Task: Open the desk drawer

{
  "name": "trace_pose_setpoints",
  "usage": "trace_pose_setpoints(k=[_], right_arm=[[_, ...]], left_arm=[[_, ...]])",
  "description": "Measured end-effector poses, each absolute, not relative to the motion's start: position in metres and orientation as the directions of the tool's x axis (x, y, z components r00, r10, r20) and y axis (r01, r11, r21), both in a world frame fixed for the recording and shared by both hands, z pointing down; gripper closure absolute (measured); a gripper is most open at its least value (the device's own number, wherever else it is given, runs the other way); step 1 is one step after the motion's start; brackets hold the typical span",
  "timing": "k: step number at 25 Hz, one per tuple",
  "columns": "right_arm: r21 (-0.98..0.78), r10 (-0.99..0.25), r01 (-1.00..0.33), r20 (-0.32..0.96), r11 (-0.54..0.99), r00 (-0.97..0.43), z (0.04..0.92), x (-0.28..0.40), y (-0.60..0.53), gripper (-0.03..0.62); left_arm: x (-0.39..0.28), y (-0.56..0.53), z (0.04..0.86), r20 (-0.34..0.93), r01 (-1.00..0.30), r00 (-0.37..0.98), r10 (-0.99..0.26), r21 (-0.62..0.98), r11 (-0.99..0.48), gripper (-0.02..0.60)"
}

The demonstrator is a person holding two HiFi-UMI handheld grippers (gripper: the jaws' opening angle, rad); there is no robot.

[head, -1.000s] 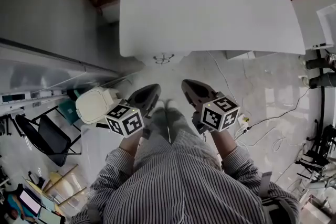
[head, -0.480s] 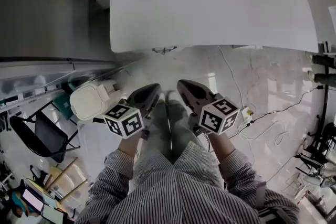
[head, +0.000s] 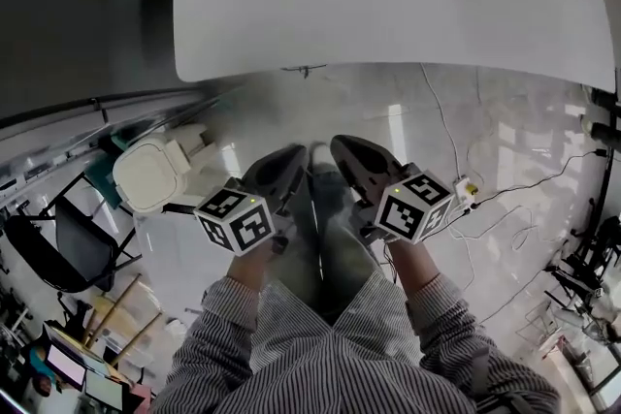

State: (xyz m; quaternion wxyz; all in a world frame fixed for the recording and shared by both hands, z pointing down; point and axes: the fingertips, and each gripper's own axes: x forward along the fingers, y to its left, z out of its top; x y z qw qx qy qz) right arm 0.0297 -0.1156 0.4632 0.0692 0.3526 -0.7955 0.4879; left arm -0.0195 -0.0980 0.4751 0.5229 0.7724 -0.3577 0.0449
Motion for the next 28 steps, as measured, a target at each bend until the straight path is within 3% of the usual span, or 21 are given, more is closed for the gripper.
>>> trace_pose_setpoints(k=[18,28], right_arm=[[-0.804,-0.541,-0.586,0.449,0.103,-0.711,0.534,0.036,-0.136,0.576],[-0.866,-0.571,-0.501,0.410,0.003,-0.712,0.569,0.028,-0.156,0.575]], left_arm=[[-0.024,-0.130,0.535,0.435,-0.594,0.654,-0.619,0.802,-0.063,0.568],[-0.025,-0.160,0.561,0.333,-0.444,0.643,-0.690,0.896,0.018,0.566]])
